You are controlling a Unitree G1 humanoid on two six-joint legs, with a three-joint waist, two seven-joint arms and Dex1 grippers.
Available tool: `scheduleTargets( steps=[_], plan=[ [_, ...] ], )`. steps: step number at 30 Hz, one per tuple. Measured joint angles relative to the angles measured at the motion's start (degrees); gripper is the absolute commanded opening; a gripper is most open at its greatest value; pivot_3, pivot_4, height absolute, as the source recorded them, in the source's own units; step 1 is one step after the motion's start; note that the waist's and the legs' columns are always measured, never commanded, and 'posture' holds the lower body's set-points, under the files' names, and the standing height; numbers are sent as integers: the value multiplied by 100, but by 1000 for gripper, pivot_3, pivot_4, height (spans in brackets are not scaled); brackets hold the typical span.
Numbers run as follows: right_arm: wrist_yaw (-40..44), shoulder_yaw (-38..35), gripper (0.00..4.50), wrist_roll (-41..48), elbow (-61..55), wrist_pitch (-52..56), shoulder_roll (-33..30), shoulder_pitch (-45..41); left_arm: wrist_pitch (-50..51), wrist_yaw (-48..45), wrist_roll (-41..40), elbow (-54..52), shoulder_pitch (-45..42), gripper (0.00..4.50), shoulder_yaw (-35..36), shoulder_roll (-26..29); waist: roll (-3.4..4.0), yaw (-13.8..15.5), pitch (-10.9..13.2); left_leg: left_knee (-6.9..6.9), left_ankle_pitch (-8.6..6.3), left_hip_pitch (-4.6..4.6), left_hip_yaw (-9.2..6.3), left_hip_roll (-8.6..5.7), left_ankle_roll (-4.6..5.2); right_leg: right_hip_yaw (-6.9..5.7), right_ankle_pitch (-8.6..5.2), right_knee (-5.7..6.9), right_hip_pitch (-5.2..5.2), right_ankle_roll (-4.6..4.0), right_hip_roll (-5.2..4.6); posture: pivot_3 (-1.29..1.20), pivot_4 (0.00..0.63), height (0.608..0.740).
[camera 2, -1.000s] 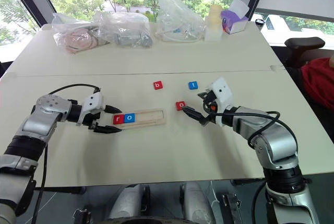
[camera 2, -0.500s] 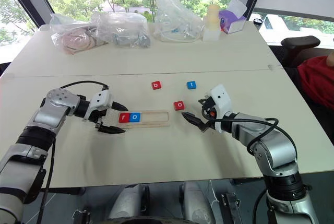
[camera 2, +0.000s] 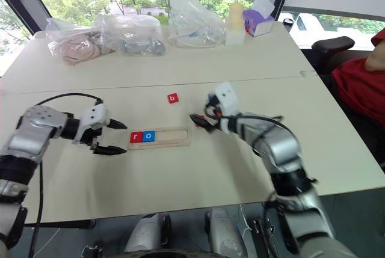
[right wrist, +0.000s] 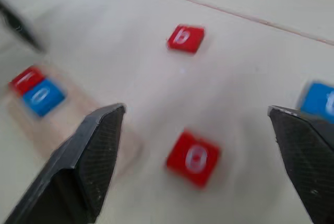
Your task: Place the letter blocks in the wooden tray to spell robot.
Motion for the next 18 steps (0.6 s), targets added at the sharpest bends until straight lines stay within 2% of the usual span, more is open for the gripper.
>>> scheduleTargets(
  steps=[4, 6, 12, 18],
  plan=[
    [-623, -121, 4500, -335, 1754, -505, 977, -1056, 679, 792, -468, -569, 188, 4462, 1033, 75, -1, 42, 1, -2, 0, -7, 0, -2, -1, -3, -2, 20, -13, -2, -11, 0, 150, 740],
    [-851, -414, 4500, -338, 2657, -854, 1380, -1459, 1253, 1198, -915, -1295, 551, 4462, 1621, -54, -2, 29, 0, -10, 0, -9, 5, -6, -1, 0, -3, 17, -14, 2, -27, 0, 150, 740],
    [-1107, -506, 4500, -797, 4397, -1785, 1763, -1956, 2620, 2303, -1935, -3122, 1801, 4462, 2675, -643, -5, 0, 1, -12, 1, -9, 1, -12, -4, 2, -2, 15, -15, 7, -54, 0, 150, 740],
    [-1128, -502, 4500, -1081, 5151, -2238, 2111, -2193, 3132, 3007, -2313, -3927, 2411, 4462, 3329, -708, -4, -18, 1, -13, 10, 1, -7, -10, -18, -2, -1, 23, -12, -1, -34, 0, 150, 740]
  ],
)
